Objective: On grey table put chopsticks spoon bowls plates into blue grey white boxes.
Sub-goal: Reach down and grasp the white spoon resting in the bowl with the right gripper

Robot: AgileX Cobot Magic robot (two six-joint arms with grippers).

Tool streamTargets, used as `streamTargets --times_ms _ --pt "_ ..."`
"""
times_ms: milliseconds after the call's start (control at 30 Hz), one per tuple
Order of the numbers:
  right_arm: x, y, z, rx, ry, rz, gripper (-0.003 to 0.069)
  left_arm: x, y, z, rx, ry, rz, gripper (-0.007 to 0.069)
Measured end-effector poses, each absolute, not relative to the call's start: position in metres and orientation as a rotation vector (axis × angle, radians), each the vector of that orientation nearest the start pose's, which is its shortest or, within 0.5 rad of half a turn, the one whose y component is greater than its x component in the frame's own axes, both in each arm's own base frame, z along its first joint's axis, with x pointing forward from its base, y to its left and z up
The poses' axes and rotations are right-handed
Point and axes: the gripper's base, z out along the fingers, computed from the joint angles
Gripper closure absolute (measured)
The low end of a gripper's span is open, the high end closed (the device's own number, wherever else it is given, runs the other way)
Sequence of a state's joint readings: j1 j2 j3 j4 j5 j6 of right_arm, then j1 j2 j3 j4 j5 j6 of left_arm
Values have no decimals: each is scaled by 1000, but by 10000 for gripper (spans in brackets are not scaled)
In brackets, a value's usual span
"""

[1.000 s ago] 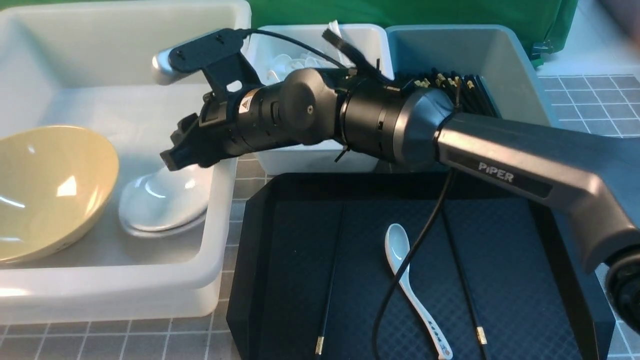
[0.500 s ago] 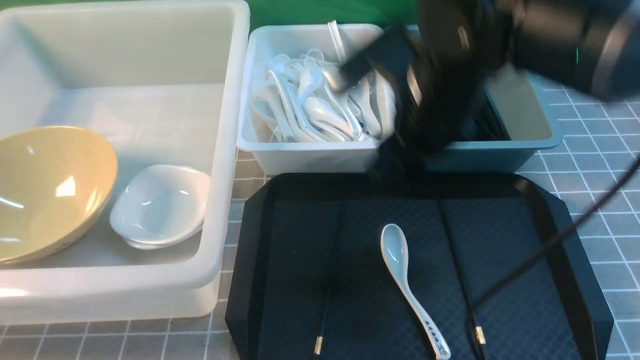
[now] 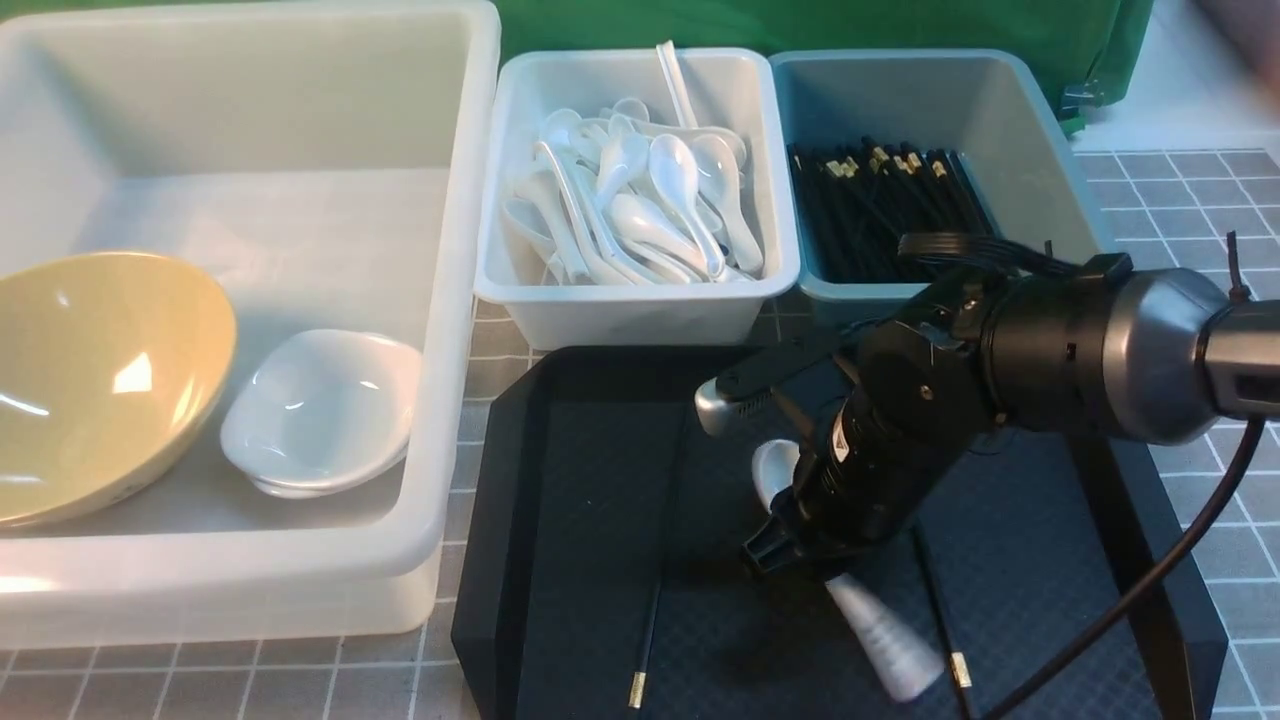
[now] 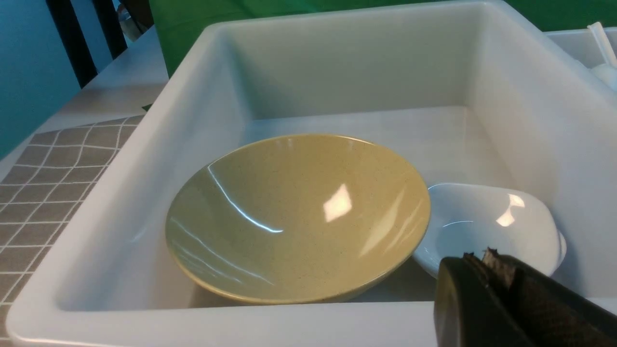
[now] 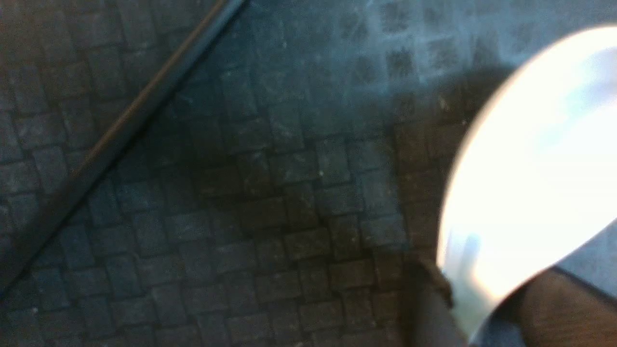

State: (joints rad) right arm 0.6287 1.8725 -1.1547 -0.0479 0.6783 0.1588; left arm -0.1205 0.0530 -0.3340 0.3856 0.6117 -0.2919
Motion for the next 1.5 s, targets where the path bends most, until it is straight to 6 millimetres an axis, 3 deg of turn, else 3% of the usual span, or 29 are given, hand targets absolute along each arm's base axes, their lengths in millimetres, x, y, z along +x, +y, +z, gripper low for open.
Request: streamTargets --times_ms 67,100,167,400,500,567,700,800,833,867,933,1000,1300,1367,1500 --pt "295 211 174 -731 2770 113 555 35 16 269 -24 1775 127 633" --pt "295 211 176 -732 2764 116 563 35 16 269 -24 1775 127 633" --pt "296 213 198 -723 2708 148 614 35 16 269 -24 1775 127 633" --pt "327 229 323 -616 2173 343 626 35 16 269 -24 1775 127 633" --pt "340 233 338 -660 2130 308 625 35 16 269 -24 1775 127 633" --pt "342 232 334 -780 2193 229 614 35 16 269 -24 1775 127 633" --pt "334 225 285 -1022 2530 79 456 35 16 269 -24 1775 127 633" --pt "330 223 260 -1049 2626 60 335 35 16 269 -24 1775 127 633" --pt "325 223 246 -1063 2661 58 263 35 16 269 -24 1775 127 633" --pt "325 223 245 -1063 2658 59 253 35 16 269 -24 1775 127 633" --pt "317 225 226 -1071 2675 69 151 35 16 269 -24 1775 127 633" --pt "312 226 212 -1040 2693 82 106 35 16 269 -24 1775 127 633" --pt "319 224 169 -756 2824 99 111 35 16 269 -24 1774 127 633" --pt "319 226 165 -707 2840 122 142 35 16 269 -24 1774 127 633" --pt "318 230 164 -681 2845 152 293 35 16 269 -23 1774 128 633"
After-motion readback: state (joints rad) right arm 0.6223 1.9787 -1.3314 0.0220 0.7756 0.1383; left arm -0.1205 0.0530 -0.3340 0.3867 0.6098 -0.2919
